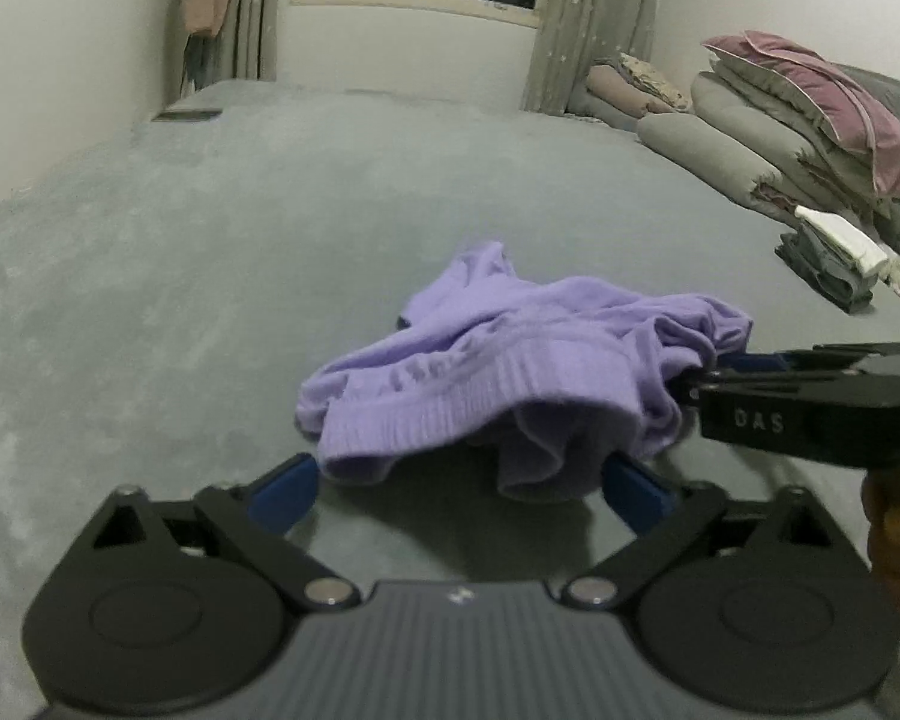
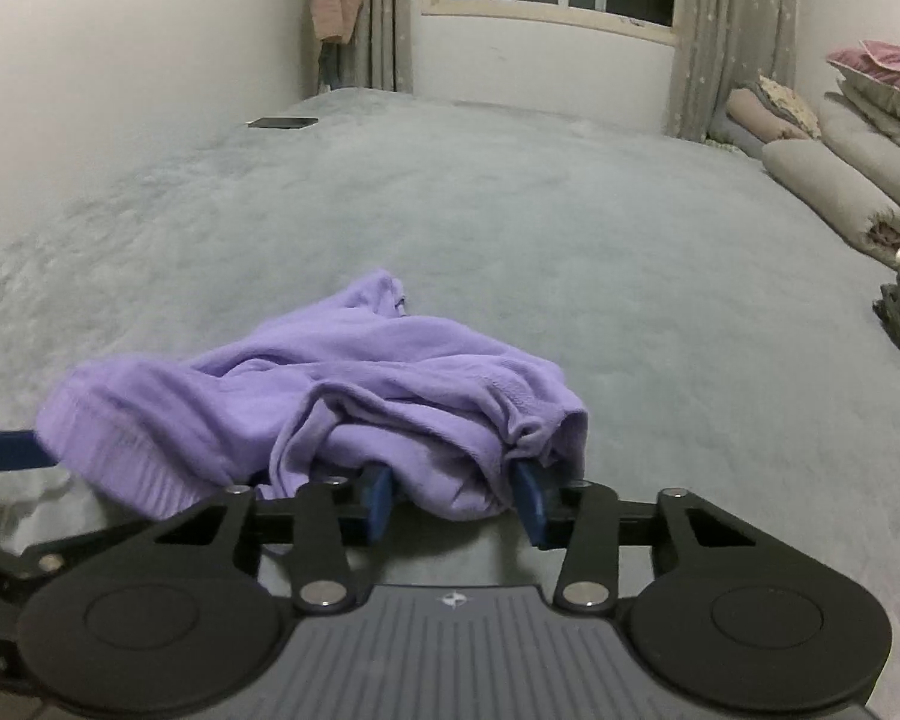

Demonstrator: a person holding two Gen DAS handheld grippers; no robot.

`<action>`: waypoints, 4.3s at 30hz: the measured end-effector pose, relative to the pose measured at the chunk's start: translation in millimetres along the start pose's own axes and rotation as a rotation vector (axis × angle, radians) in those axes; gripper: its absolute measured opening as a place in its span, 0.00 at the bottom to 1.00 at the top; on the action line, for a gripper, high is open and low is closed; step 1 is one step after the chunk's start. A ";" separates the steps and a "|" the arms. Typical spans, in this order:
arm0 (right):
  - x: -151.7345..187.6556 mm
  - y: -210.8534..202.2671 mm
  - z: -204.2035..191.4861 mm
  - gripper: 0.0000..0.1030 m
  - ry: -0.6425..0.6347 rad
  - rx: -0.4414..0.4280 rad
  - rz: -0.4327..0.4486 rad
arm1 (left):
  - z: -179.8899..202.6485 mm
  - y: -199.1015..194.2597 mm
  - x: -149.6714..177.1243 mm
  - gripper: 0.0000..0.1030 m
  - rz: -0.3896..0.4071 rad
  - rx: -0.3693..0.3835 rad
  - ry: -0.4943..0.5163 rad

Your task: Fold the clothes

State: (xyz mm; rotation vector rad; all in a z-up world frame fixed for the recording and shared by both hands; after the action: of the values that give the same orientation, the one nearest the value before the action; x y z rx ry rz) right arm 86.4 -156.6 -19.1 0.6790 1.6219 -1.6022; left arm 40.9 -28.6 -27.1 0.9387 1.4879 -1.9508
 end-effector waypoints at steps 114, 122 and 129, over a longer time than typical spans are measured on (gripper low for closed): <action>-32.5 -36.7 14.5 0.07 -0.029 0.096 0.181 | -138.6 -10.5 -94.1 0.09 0.221 -0.064 -0.373; -69.4 -99.2 32.3 0.07 -0.106 0.359 0.497 | -162.8 -30.9 -107.7 0.09 0.305 -0.005 -0.491; -34.3 -38.1 27.9 0.07 -0.117 0.259 0.149 | -175.7 -0.4 -83.1 0.22 0.143 -0.046 -0.531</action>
State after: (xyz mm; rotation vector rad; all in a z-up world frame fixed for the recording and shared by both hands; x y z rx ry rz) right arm 79.8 -182.7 32.6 0.8032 1.2615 -1.7238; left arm 131.3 139.5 9.3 0.4390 1.1198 -1.8603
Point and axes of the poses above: each gripper's, at about its wrist camera, not at the fingertips, and y roughly the way its jaws point, z to its right, x to its underside, the point moved 8 cm from there along y, roughly the way its jaws point, and after that the axes turned 3 degrees about z, right-handed, at the moved point
